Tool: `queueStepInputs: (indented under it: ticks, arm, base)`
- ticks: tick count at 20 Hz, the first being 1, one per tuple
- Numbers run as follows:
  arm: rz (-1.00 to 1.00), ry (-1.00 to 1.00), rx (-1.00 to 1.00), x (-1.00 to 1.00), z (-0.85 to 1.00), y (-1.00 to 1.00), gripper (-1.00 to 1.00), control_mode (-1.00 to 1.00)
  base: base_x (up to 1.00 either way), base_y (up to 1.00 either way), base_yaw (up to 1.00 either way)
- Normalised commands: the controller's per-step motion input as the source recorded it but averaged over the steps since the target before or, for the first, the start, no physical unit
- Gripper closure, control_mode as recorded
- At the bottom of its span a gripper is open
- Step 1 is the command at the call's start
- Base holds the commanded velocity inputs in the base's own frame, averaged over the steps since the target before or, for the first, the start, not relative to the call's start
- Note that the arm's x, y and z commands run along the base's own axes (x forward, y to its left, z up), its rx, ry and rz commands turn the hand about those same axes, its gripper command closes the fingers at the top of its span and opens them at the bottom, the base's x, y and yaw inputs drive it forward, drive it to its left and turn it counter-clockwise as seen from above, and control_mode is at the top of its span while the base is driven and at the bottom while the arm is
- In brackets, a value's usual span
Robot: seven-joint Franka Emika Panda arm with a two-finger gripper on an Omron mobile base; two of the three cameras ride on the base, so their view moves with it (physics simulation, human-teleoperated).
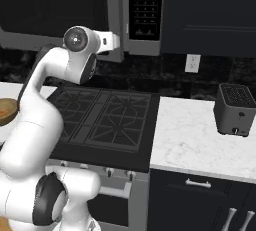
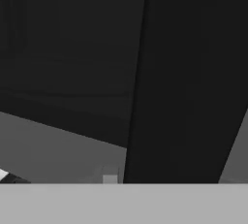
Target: Open the microwave, place the bowl with waffle inside the microwave, then close the microwave door and turn it on.
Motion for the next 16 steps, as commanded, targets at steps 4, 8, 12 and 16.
queueStepInputs:
  ticks: [4, 8, 12, 16]
  arm:
    - [0.12, 0.01, -0.16, -1.00, 0.03, 1.00, 1.00, -1.00]
    - [0.09, 0.00, -0.22, -1.00, 0.00, 1.00, 1.00, -1.00]
    - [0.08, 0.00, -0.25, -1.00, 0.00, 1.00, 1.00, -1.00]
    - [0.07, 0.00, -0.28, -1.00, 0.00, 1.00, 1.00, -1.00]
  base:
    - [0.00, 0.00, 0.00]
    - [0.00, 0.00, 0.00]
    - [0.00, 0.00, 0.00]
    - [0.00, 0.00, 0.00]
